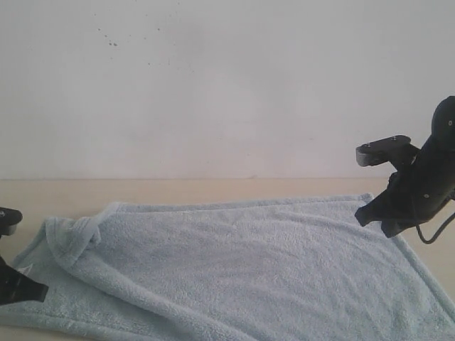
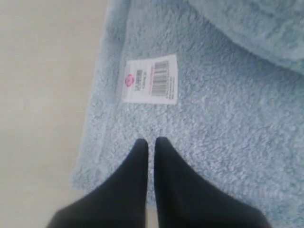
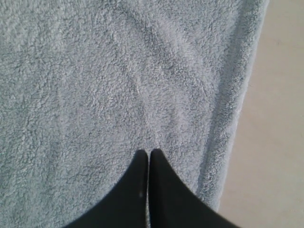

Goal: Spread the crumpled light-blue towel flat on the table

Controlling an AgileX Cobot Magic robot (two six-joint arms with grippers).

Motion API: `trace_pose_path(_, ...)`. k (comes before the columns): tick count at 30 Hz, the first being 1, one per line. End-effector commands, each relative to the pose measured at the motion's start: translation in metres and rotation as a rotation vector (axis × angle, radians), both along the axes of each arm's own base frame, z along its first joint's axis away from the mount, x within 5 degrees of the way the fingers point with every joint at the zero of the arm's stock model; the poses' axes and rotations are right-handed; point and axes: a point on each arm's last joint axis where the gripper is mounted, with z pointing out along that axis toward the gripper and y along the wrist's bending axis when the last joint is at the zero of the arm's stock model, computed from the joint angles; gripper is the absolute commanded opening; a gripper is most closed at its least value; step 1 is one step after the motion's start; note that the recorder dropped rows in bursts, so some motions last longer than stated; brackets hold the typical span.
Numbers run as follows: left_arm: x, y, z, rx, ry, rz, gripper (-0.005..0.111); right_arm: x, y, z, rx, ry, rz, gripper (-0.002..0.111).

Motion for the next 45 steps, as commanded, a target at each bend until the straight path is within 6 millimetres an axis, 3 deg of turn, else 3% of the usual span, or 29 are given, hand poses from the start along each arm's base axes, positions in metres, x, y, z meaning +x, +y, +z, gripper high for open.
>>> trace_pose_path(1,-0.002,0.002,-0.018,0.014,0.063,0.013,0.004,-0.001,-0.001,0.003,0.0,-0.004,0.006,0.0)
trace_pose_path(9,-0.005,0.004,-0.034,0.037,0.121,0.024,0.004,-0.001,-0.001,0.003,-0.002,-0.004,0.01,0.0)
trace_pose_path(16,-0.027,0.013,-0.031,0.095,0.146,0.106,0.004,0.0,-0.001,0.004,-0.001,-0.02,0.009,0.0)
trace_pose_path(23,-0.071,-0.008,-0.012,-0.183,0.087,0.049,0.004,0.001,-0.001,0.004,-0.001,-0.032,0.008,0.0)
trace_pose_path(30,-0.119,-0.006,-0.012,-0.258,0.106,0.137,0.004,-0.003,0.002,0.003,0.036,0.021,-0.004,0.0)
trace_pose_path(34,-0.118,0.0,-0.001,-0.213,0.044,0.161,0.004,-0.008,0.003,0.0,0.039,0.061,0.016,0.0)
trace_pose_path(39,-0.109,0.005,0.031,-0.155,-0.107,0.154,0.004,-0.036,-0.001,-0.019,0.03,0.071,0.002,0.0)
trace_pose_path(45,-0.106,0.004,0.035,-0.161,-0.124,0.139,0.004,-0.072,-0.005,-0.036,0.033,0.125,-0.046,0.0)
